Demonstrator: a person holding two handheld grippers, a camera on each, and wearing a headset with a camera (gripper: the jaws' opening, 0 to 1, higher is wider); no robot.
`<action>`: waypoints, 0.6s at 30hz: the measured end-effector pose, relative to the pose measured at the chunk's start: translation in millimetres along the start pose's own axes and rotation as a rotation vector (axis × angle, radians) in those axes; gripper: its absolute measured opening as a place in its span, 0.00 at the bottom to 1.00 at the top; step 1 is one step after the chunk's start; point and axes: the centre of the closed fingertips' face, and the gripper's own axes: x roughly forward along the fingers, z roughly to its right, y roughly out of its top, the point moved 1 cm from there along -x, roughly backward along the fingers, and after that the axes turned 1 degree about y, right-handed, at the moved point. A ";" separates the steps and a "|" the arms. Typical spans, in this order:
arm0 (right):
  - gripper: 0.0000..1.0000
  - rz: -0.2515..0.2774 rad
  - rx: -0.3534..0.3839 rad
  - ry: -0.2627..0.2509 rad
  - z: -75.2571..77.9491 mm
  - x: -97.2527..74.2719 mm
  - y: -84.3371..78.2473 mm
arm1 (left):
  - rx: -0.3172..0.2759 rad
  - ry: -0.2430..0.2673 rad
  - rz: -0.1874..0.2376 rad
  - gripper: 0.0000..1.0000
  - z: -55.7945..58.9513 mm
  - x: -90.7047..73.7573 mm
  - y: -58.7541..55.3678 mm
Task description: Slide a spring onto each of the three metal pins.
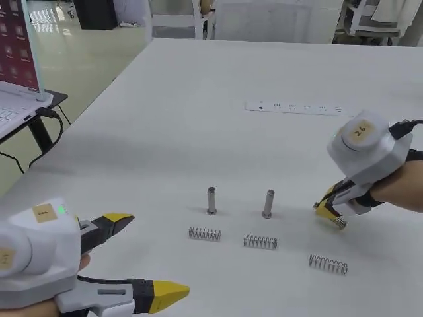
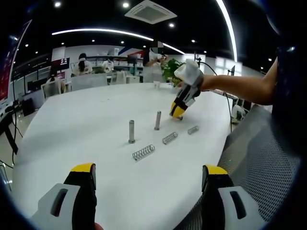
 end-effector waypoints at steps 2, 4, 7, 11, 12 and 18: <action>0.06 0.010 0.002 -0.003 -0.2 -2.7 1.3 | 0.003 -0.001 -0.001 0.88 0.2 0.0 0.0; 0.06 0.021 0.007 -0.010 0.0 -5.0 2.5 | 0.005 -0.002 -0.002 0.88 0.5 0.0 0.0; 0.06 0.040 0.018 -0.011 -0.5 -7.3 4.1 | 0.007 -0.002 -0.003 0.88 0.6 0.0 -0.1; 0.06 0.067 0.041 -0.016 0.0 -8.8 5.6 | 0.010 -0.003 -0.004 0.88 0.9 0.0 -0.1; 0.06 0.075 0.045 -0.018 0.4 -9.3 6.2 | 0.011 -0.003 -0.004 0.88 0.9 0.0 -0.1; 0.06 0.134 0.081 -0.017 2.0 -14.1 13.6 | 0.011 -0.004 -0.004 0.88 0.7 0.1 -0.3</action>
